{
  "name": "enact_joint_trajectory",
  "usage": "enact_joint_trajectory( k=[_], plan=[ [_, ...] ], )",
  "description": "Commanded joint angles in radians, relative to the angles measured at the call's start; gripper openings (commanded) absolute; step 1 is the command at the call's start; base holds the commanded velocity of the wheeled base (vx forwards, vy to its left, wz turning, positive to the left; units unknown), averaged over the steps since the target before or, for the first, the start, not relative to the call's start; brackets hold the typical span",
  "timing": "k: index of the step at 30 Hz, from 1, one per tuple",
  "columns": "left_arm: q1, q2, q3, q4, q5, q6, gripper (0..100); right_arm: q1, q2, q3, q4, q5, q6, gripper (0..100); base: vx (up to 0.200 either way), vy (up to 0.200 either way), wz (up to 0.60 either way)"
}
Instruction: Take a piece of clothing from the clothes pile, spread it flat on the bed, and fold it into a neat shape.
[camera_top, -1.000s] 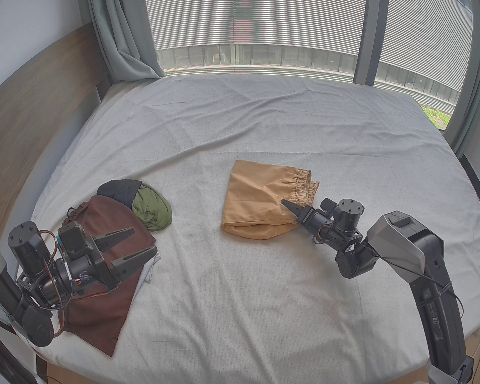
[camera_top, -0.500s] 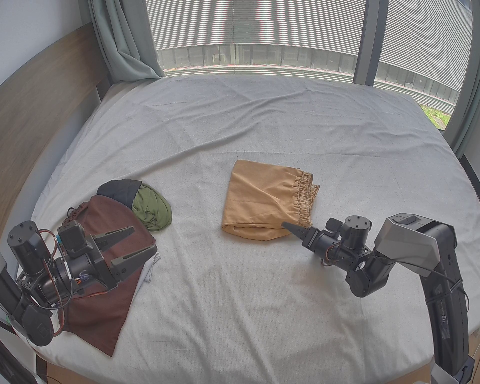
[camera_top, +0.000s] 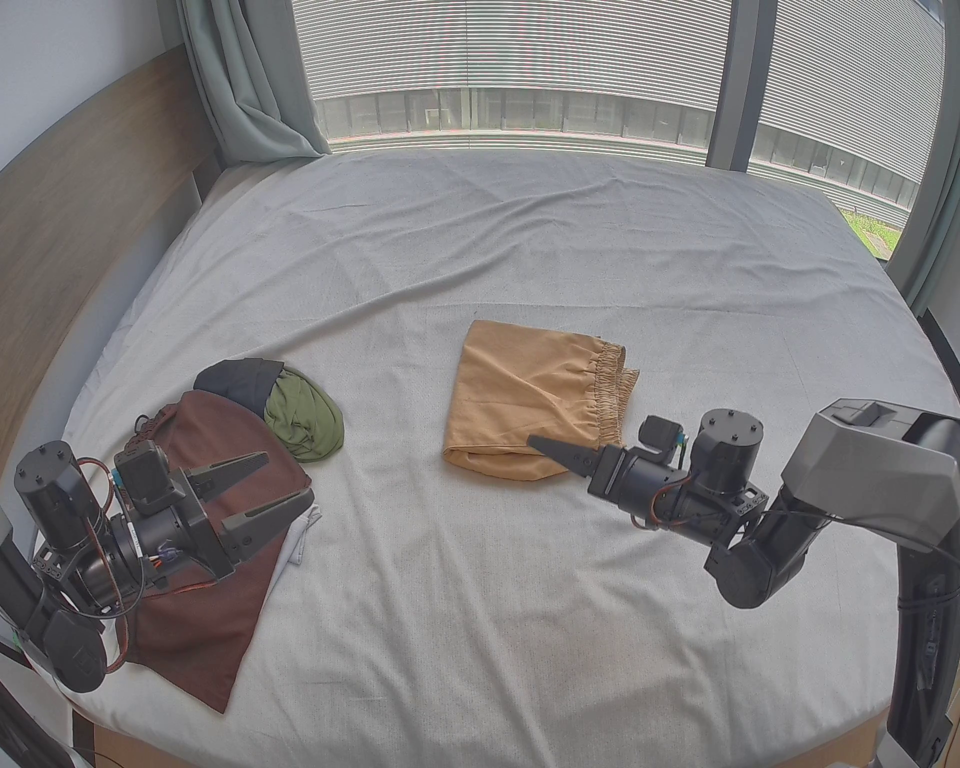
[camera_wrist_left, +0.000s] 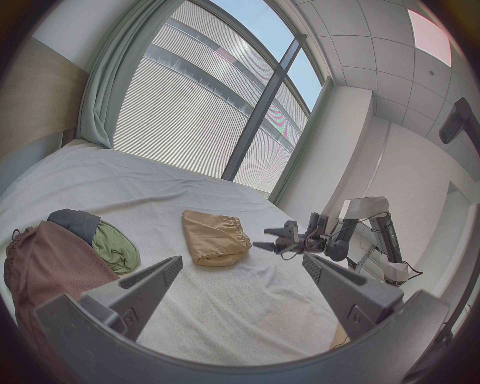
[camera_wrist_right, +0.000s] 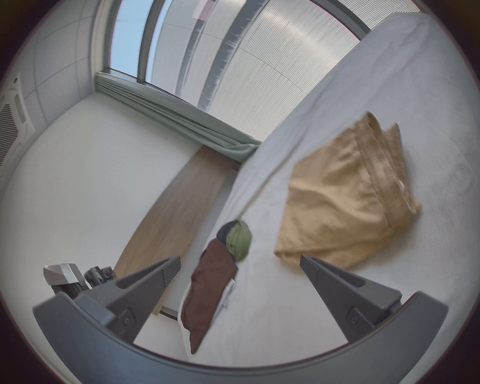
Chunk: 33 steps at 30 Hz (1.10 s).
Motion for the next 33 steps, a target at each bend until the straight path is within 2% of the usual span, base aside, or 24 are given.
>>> enact_joint_trajectory(
  k=[1, 6, 9, 14, 21, 33],
  plan=[
    [-0.002, 0.000, -0.001, -0.001, 0.000, 0.001, 100, -0.004, -0.075, -0.074, 0.009, 0.015, 0.009, 100, 0.000, 0.000, 0.00],
    [0.000, -0.001, -0.001, -0.001, 0.000, -0.001, 100, -0.037, -0.054, -0.176, 0.056, 0.018, 0.018, 100, 0.000, 0.000, 0.00],
    [-0.002, -0.001, -0.001, -0.001, 0.000, 0.001, 100, -0.074, 0.029, -0.310, 0.065, 0.018, 0.066, 100, 0.000, 0.000, 0.00],
    [0.000, 0.002, -0.001, -0.001, 0.000, -0.001, 100, -0.122, 0.144, -0.443, 0.114, 0.018, 0.073, 100, 0.000, 0.000, 0.00],
    [-0.002, 0.006, 0.001, 0.001, 0.000, 0.001, 100, -0.135, 0.255, -0.508, 0.119, 0.017, 0.072, 100, 0.000, 0.000, 0.00],
    [-0.003, 0.006, 0.003, 0.001, 0.000, -0.001, 100, -0.165, 0.327, -0.548, 0.125, 0.015, 0.067, 100, 0.000, 0.000, 0.00]
  ],
)
